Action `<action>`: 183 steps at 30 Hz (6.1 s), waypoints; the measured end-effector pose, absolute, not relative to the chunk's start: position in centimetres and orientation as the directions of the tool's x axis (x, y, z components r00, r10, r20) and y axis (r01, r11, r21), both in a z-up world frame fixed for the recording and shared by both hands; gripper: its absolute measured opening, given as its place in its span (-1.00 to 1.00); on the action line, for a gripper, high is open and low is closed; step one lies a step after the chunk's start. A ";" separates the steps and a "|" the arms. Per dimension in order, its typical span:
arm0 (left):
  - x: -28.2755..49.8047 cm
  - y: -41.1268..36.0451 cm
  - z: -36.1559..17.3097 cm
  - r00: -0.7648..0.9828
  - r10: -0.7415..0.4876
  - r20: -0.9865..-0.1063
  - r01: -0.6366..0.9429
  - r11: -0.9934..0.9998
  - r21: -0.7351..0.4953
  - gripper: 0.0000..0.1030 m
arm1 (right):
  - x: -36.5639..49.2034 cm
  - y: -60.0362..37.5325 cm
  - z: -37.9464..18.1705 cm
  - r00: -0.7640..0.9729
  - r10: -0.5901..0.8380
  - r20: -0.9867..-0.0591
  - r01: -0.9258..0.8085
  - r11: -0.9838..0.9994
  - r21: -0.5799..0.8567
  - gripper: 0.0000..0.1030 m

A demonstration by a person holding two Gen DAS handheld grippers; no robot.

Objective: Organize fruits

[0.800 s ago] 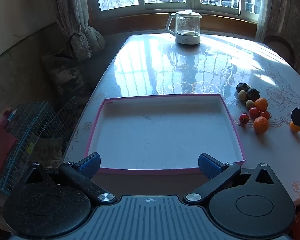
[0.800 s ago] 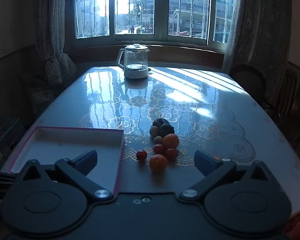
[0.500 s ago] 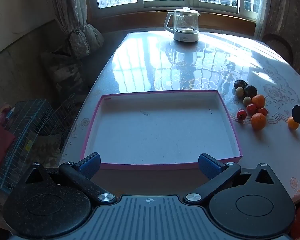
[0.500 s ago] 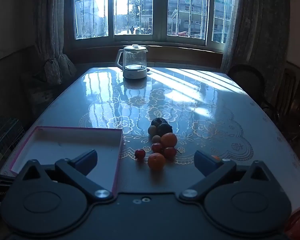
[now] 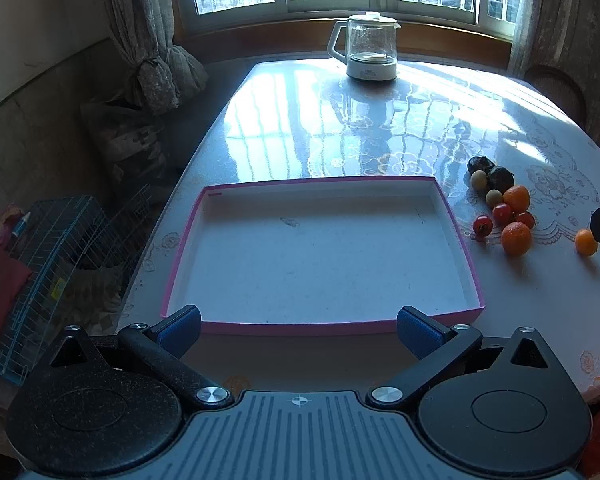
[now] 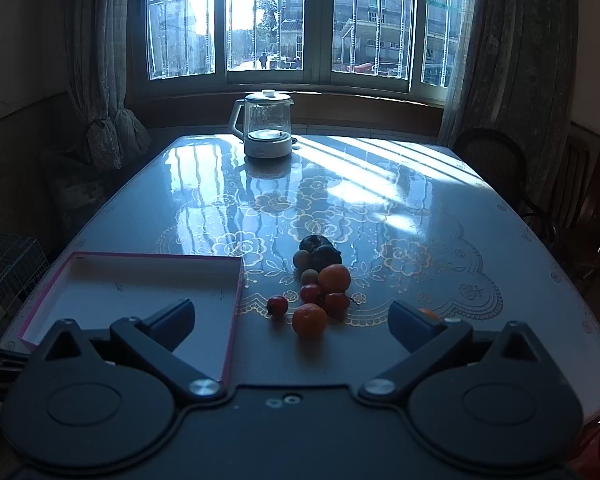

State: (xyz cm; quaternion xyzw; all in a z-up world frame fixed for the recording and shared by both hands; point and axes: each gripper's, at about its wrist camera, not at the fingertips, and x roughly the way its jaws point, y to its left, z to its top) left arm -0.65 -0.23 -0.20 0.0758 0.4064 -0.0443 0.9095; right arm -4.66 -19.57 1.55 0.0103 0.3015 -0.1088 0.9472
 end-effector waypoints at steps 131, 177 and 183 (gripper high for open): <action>2.5 -35.0 -9.8 0.656 -0.377 -0.654 0.455 0.889 -0.056 -0.21 | -13.9 -45.5 -3.1 0.618 -0.495 -0.610 0.664 0.745 0.067 1.00; 7.2 6.0 -4.9 0.815 0.049 -0.577 -0.043 0.999 0.024 0.96 | 5.6 -23.2 -9.6 0.731 -0.212 -0.649 0.249 0.968 -0.036 0.80; 7.9 8.0 -5.6 0.785 0.061 -0.617 -0.079 0.997 -0.002 0.96 | 6.3 -22.8 -10.9 0.711 -0.196 -0.675 0.251 0.968 -0.017 0.22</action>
